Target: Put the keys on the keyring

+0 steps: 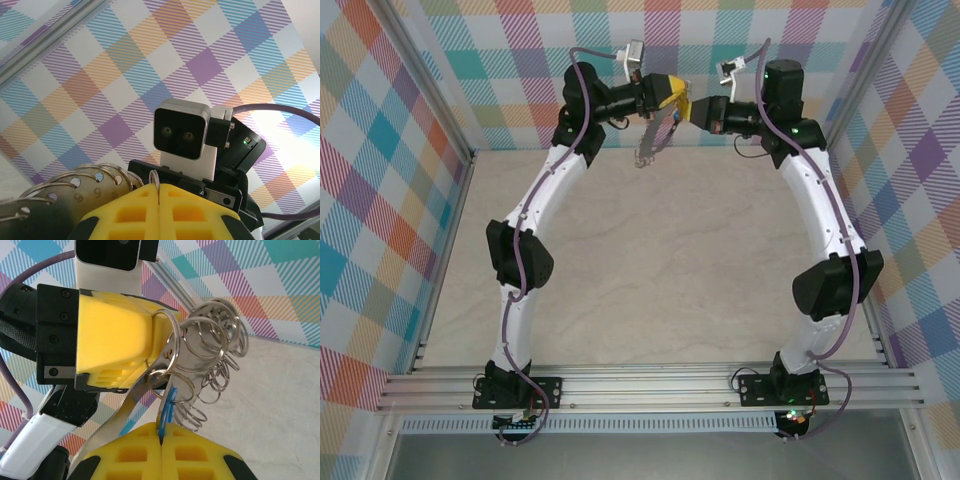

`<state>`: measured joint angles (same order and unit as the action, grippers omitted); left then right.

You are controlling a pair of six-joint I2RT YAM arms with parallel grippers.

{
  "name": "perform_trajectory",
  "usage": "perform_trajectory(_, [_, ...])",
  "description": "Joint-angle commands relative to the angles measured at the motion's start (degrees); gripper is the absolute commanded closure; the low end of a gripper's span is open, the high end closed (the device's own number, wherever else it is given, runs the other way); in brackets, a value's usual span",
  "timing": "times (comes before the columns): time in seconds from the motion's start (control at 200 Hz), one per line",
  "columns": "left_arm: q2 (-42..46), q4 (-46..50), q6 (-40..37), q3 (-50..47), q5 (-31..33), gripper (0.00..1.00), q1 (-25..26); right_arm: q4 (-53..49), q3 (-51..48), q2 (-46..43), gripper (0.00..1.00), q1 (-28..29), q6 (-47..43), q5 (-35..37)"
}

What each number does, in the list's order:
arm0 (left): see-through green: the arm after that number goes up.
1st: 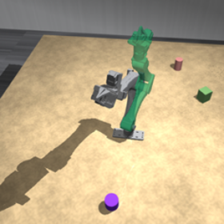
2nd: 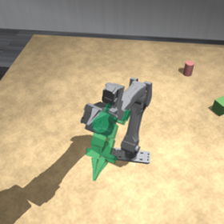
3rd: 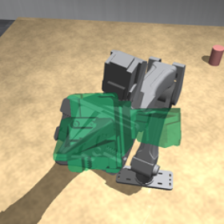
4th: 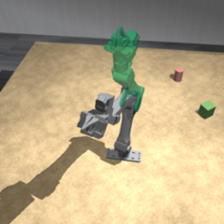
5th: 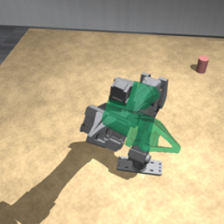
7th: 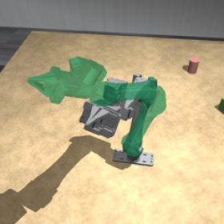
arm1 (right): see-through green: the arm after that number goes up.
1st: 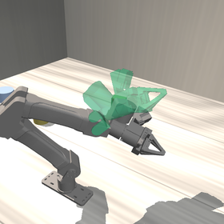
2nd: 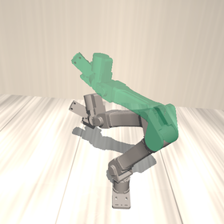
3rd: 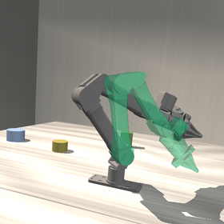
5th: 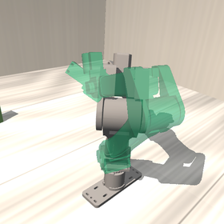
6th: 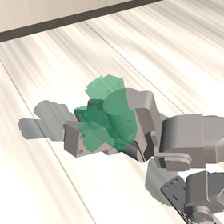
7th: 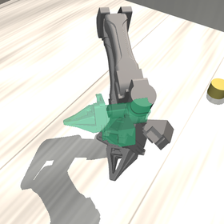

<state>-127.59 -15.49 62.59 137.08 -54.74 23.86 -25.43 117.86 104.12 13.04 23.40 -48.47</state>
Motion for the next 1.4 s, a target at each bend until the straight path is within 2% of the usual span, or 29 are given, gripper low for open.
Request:
perform_trajectory(0.0, [-0.3,-3.5,1.0,2.0,0.6,1.00,-0.2,-1.3,3.2,1.5,1.00,1.8,-1.6,-2.6])
perform_trajectory(0.33, [-0.4,-3.9,1.1,1.8,0.5,1.00,0.1,-1.7,8.9,6.3,1.00,2.3,1.5,-6.7])
perform_trajectory(0.675, [-0.8,-4.5,1.3,1.9,0.9,1.00,0.1,-1.1,9.2,6.9,1.00,2.5,2.9,-6.1])
perform_trajectory(0.885, [-1.2,-5.8,2.5,1.8,1.0,1.00,0.1,-1.5,14.3,11.0,1.00,3.3,5.8,-12.9])
perform_trajectory(1.01, [-1.2,-6.0,2.5,1.9,1.1,1.00,0.1,-1.6,13.1,10.4,1.00,3.1,5.9,-12.8])
perform_trajectory(1.14, [-1.2,-6.0,2.5,1.8,1.4,1.00,0.1,-0.8,11.3,9.2,0.89,2.2,6.6,-12.2])
perform_trajectory(1.21, [-1.1,-6.1,2.5,1.8,1.4,1.00,0.1,0.2,9.7,8.0,0.77,1.6,7.3,-11.9])
perform_trajectory(1.395, [-1.2,-6.3,2.6,1.8,1.8,1.00,0.0,5.6,1.9,2.6,0.57,-1.4,10.4,-11.5])
